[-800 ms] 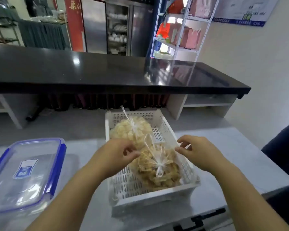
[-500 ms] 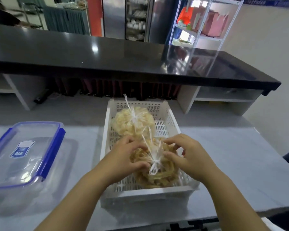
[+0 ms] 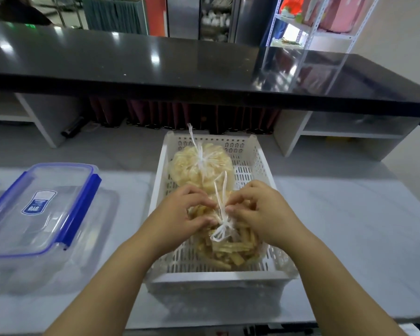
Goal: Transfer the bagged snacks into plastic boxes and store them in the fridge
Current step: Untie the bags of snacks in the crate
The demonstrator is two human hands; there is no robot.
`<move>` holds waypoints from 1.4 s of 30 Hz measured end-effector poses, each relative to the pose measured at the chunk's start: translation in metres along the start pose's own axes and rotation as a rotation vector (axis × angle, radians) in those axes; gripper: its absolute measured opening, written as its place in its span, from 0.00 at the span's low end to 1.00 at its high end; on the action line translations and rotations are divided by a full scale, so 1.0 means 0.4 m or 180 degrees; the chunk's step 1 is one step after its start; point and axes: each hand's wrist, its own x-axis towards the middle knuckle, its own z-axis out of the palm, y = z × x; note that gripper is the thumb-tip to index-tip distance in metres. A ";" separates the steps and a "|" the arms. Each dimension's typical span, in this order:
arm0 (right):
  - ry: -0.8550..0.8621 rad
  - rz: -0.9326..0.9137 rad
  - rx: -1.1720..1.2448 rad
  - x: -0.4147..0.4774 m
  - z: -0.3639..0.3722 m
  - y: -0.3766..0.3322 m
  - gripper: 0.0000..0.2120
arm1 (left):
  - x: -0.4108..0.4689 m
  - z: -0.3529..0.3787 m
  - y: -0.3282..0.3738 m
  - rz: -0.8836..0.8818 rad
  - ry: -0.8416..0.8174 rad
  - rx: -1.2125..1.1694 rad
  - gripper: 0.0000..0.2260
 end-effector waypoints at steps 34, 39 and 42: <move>0.0150 -0.0535 -0.0378 -0.056 0.000 0.042 0.05 | -0.011 0.011 0.047 0.0345 0.0427 0.0181 0.02; 0.0964 -0.0427 0.0002 -0.054 -0.038 0.055 0.06 | -0.012 -0.023 0.030 0.0222 0.0875 -0.0120 0.06; 0.1323 -0.0030 0.0413 -0.057 -0.060 0.051 0.11 | -0.013 -0.037 0.032 0.0033 0.0983 -0.0360 0.07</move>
